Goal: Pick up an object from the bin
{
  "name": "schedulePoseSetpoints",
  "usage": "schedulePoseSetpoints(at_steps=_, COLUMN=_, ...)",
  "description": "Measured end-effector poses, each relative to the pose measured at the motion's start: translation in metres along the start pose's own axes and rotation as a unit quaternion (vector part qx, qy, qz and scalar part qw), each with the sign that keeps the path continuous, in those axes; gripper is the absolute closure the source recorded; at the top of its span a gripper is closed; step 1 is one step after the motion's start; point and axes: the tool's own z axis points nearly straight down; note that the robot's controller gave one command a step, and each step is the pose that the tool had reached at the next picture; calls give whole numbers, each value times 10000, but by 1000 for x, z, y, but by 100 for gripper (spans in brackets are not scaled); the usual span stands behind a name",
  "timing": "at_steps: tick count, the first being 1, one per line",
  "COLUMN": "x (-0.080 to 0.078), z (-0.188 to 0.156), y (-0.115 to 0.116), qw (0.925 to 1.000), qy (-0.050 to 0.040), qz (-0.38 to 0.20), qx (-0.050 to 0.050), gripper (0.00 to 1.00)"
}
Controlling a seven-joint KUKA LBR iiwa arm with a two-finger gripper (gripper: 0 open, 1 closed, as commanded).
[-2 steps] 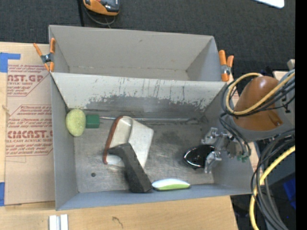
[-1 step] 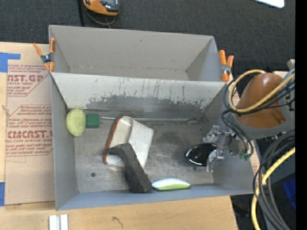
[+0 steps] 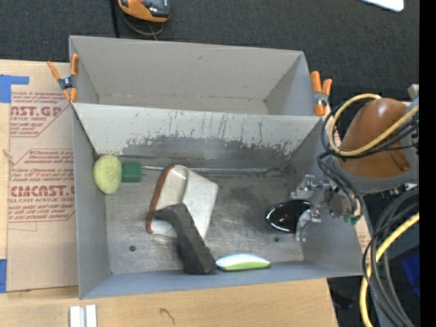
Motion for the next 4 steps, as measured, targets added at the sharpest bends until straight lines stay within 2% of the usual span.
schedulePoseSetpoints(at_steps=1, x=-1, z=-9, y=0, qw=10000, qy=-12, qz=0, qx=2, gripper=100)
schedulePoseSetpoints(at_steps=2, x=1, z=-20, y=0, qw=10000, qy=17, qz=-1, qx=-2, gripper=100)
schedulePoseSetpoints(at_steps=4, x=0, z=-44, y=1, qw=10000, qy=-5, qz=-3, qx=1, gripper=100)
